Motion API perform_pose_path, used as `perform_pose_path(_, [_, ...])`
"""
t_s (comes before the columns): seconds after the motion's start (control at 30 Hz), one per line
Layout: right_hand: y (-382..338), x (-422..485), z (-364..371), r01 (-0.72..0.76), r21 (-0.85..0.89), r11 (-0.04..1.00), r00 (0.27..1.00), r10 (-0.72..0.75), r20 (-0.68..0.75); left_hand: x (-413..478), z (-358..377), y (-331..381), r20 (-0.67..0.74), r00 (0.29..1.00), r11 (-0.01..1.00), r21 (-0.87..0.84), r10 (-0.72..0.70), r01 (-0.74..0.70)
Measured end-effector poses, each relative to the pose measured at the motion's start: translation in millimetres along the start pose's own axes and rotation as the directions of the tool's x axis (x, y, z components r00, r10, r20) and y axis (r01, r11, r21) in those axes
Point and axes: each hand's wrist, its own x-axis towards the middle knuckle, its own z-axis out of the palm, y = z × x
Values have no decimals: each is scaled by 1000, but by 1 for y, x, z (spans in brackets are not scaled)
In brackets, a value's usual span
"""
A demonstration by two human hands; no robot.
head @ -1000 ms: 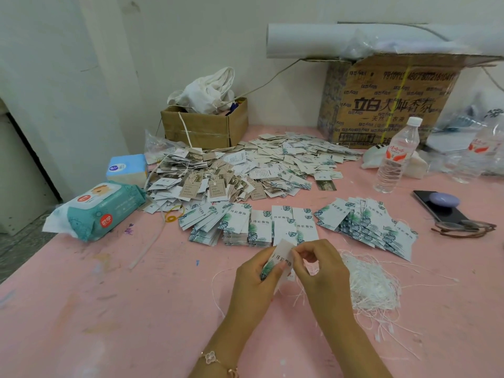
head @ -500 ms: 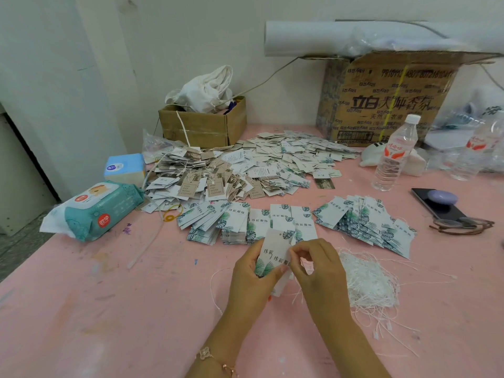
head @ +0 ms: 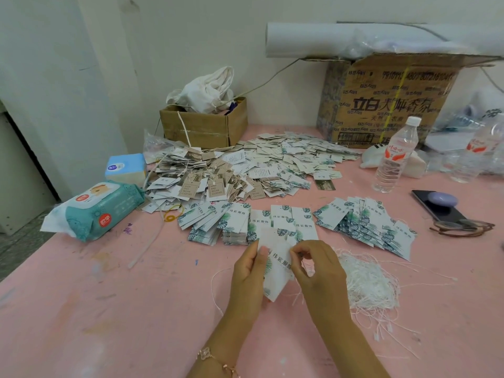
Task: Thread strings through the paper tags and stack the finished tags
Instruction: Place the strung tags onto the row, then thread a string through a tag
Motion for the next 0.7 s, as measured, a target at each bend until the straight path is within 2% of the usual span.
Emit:
perform_pose_path(0.13, [3,1,-1,87,13,996,996,-86,-23,1,-1,0,-20,992,993,-10,-122,122])
perform_pose_path(0.23, [4,2,-1,88,18,996,995,-87,-42,-2,-2,3,85,981,983,65,-174,169])
perform_pose_path(0.4, [8,3,-3,75,7,997,995,-74,-69,-5,-2,7,218,966,986,122,-141,117])
perform_pose_path(0.7, [7,4,-5,63,10,998,997,-62,-42,-5,-3,8,237,964,988,122,-118,91])
